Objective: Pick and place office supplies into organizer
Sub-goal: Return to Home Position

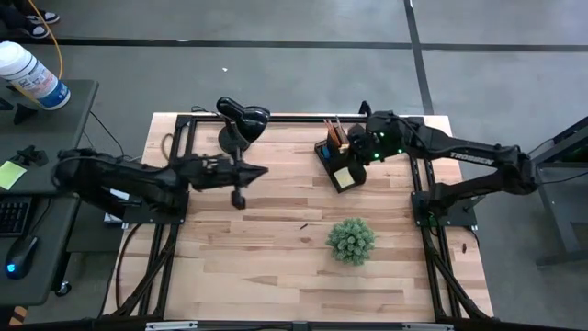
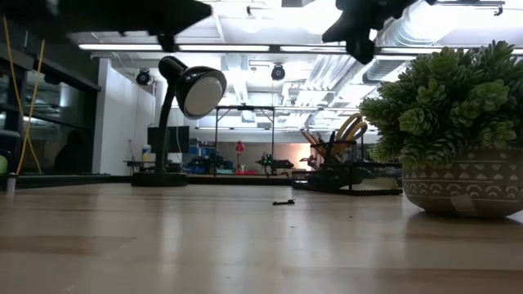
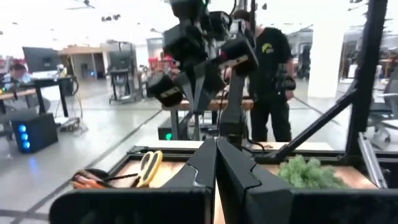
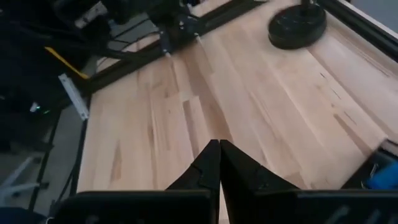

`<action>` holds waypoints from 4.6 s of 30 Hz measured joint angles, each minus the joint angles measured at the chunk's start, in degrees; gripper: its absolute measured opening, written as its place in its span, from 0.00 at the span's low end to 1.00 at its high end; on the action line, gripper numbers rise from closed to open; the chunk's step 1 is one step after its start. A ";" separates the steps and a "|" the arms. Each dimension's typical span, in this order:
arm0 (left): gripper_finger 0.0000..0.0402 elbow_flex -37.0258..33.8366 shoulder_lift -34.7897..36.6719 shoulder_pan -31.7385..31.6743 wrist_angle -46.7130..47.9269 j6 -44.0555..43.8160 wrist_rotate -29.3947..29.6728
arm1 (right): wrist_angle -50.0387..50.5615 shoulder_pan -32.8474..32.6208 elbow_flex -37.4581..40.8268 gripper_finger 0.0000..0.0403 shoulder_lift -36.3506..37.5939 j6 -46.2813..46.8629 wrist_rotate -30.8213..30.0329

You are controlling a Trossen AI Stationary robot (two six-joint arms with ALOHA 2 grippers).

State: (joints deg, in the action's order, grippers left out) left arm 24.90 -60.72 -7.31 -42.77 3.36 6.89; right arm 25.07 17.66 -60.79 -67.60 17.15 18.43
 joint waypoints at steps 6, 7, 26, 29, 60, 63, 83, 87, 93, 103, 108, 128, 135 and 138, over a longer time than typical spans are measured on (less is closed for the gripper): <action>0.00 -8.94 13.55 -0.56 -0.68 1.32 -1.34 | 0.10 -3.17 0.85 0.00 0.87 6.35 -7.52; 0.00 -10.28 15.39 -0.56 -0.72 1.32 -1.34 | -0.20 -3.78 0.84 0.00 0.88 7.15 -8.77; 0.00 -24.39 41.03 -0.56 5.32 1.96 -4.97 | -4.40 -8.12 0.76 0.00 0.88 17.53 -17.04; 0.00 -24.39 42.19 -0.56 11.19 2.23 -5.19 | -4.40 -8.10 0.76 0.00 0.88 17.57 -17.63; 0.00 -24.31 50.18 -0.55 42.08 2.68 -8.51 | -1.81 -8.36 0.76 0.00 2.63 18.89 -16.51; 0.00 -24.32 51.12 -0.54 41.96 2.77 -8.59 | 2.11 -8.36 0.76 0.00 6.36 18.88 -18.10; 0.00 -24.32 50.73 -0.54 42.15 2.81 -7.71 | 19.52 -2.03 1.28 0.00 27.45 5.30 -19.73; 0.00 -24.32 50.73 -0.54 42.15 2.81 -7.71 | 13.61 -0.69 8.29 0.00 34.16 4.01 -16.75; 0.00 -24.32 50.73 -0.54 42.15 2.81 -7.71 | -14.35 0.07 28.02 0.00 44.97 12.38 -7.69; 0.00 -24.34 50.73 -0.56 42.15 2.79 -7.73 | -41.59 0.07 50.15 0.00 55.12 24.16 2.80; 0.00 -24.34 50.73 -0.54 42.13 2.79 -7.71 | -47.48 0.07 54.88 0.00 61.06 26.31 1.56; 0.00 -24.34 50.75 -0.55 42.13 2.77 -7.71 | -56.43 -7.18 60.25 0.00 67.48 24.85 -1.44; 0.00 -24.34 50.75 -0.55 42.13 2.77 -7.71 | -50.57 -18.12 60.27 0.00 67.50 14.60 -12.09; 0.00 -24.34 50.75 -0.54 42.13 2.77 -7.71 | -41.40 -18.59 60.27 0.00 67.50 11.21 -14.95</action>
State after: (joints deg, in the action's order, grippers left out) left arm 0.56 -9.98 -7.86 -0.64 6.13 -0.82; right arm -16.33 -0.92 -0.51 -0.10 28.36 3.48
